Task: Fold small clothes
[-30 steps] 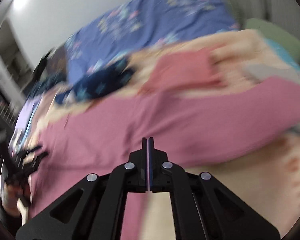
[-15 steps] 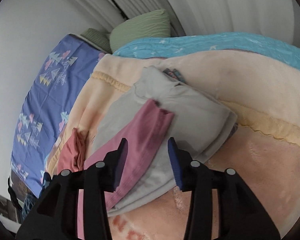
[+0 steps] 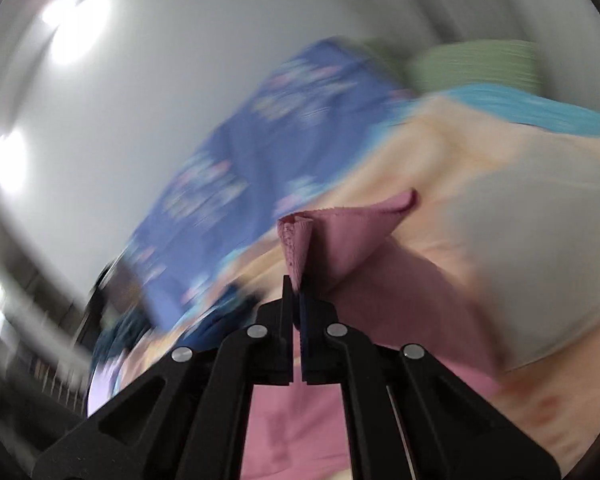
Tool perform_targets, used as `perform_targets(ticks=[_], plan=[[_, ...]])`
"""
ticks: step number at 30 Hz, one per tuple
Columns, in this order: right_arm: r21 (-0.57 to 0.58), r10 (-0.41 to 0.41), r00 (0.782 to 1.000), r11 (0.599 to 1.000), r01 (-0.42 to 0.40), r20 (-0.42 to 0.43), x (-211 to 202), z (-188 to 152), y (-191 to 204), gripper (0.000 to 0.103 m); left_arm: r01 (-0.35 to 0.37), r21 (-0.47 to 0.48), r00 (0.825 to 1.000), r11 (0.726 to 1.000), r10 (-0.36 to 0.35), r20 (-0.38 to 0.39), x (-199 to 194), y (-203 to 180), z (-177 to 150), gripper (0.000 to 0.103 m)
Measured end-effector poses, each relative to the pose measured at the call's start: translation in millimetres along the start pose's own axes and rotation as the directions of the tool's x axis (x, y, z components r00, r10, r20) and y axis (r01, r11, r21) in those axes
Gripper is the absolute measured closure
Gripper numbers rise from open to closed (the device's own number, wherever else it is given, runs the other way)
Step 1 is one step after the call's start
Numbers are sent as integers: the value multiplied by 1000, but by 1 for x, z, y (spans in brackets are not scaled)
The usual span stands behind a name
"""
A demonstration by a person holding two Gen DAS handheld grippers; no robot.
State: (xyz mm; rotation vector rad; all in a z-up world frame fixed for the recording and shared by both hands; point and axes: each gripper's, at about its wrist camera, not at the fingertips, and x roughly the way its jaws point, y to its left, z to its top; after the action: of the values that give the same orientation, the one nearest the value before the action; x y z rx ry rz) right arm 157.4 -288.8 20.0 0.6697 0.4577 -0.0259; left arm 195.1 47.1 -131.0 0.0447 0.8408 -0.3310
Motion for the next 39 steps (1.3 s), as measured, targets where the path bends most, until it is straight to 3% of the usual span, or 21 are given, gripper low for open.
perform_targets(ticks=[2,3,6,9,13,19,22,24,26,29,31,35,39], plan=[[-142,130,983,979,-147,-128,29,-45,66,101,18,-16,1000,1000,-18,6,-1,4,0,32],[-189,149,971,965,-185,-187,40,-65,86,101,30,-26,1000,999,-29,9,-2,6,-1,32],[-287,86,945,941,-181,-316,68,-116,109,101,47,-39,999,998,-46,15,-4,8,-2,32],[-278,-25,945,958,-71,-327,73,-120,75,101,57,-45,998,997,-56,18,-4,8,-2,32],[-119,-5,960,992,-29,-278,41,-86,20,101,62,-45,998,997,-62,17,-4,8,-2,31],[-129,56,955,987,-98,-292,29,-97,28,101,102,-83,994,991,-99,37,-11,15,-1,31],[-120,133,933,976,-183,-335,50,-120,58,101,199,-193,979,961,-188,78,-27,36,0,31],[-146,172,896,957,-251,-409,69,-147,82,101,277,-247,960,928,-256,114,-38,47,1,31],[-201,152,859,939,-280,-489,86,-177,99,100,348,-284,937,893,-319,144,-49,55,0,30],[-238,75,811,937,-256,-580,104,-209,96,98,390,-258,920,884,-364,143,-56,46,1,25],[-214,65,787,946,-245,-613,108,-220,85,98,390,-224,921,893,-375,108,-51,32,3,23],[-233,59,791,940,-250,-609,103,-222,84,98,322,-168,946,931,-325,13,-30,6,9,22],[-265,61,799,926,-269,-599,97,-229,83,98,317,-194,944,928,-330,-35,-11,-3,13,22]])
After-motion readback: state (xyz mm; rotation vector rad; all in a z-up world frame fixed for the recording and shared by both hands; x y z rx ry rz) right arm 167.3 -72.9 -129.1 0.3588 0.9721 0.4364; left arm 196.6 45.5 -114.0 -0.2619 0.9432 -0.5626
